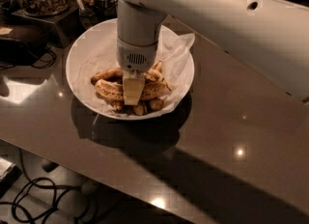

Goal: Pick banana from white bowl

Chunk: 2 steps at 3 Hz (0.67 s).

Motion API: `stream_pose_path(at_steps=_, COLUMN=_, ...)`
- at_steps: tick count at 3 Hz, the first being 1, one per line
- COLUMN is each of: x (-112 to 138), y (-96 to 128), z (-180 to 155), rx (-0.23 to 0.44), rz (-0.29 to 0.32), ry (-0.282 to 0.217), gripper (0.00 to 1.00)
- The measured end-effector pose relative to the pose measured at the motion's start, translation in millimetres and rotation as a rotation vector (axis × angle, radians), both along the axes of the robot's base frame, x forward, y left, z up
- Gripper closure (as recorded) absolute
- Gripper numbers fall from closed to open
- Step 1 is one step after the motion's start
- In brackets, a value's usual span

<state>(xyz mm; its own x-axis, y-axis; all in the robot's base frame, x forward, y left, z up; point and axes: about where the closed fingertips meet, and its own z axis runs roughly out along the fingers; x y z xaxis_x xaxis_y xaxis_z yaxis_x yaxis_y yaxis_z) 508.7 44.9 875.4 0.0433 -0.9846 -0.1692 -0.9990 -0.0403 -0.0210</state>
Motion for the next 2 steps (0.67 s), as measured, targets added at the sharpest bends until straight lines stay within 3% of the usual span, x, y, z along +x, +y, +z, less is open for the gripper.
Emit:
stream_pose_path(at_steps=1, x=-6, y=-5, z=13, rx=0.009, rz=-0.016, ry=-0.026, gripper=1.00)
stream_pose_path(at_steps=2, x=-22, y=-18, z=54, rx=0.002, rz=-0.054, ry=-0.080, gripper=1.00)
